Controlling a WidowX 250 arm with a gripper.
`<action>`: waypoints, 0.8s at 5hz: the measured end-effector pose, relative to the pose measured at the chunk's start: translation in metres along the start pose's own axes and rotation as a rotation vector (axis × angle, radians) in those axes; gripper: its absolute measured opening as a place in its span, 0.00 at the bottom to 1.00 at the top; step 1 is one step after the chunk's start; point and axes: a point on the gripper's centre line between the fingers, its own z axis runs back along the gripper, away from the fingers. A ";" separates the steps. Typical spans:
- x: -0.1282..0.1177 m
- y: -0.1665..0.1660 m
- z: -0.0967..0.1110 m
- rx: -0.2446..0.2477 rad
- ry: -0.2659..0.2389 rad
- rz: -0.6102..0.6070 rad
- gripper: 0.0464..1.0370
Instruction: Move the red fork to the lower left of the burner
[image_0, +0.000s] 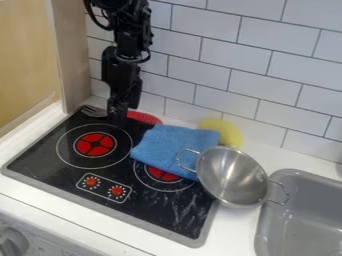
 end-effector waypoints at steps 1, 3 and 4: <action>0.001 0.000 -0.002 0.007 -0.007 0.016 0.96; -0.001 -0.007 -0.002 -0.023 -0.029 0.021 0.59; -0.001 -0.007 -0.002 -0.025 -0.028 0.019 0.30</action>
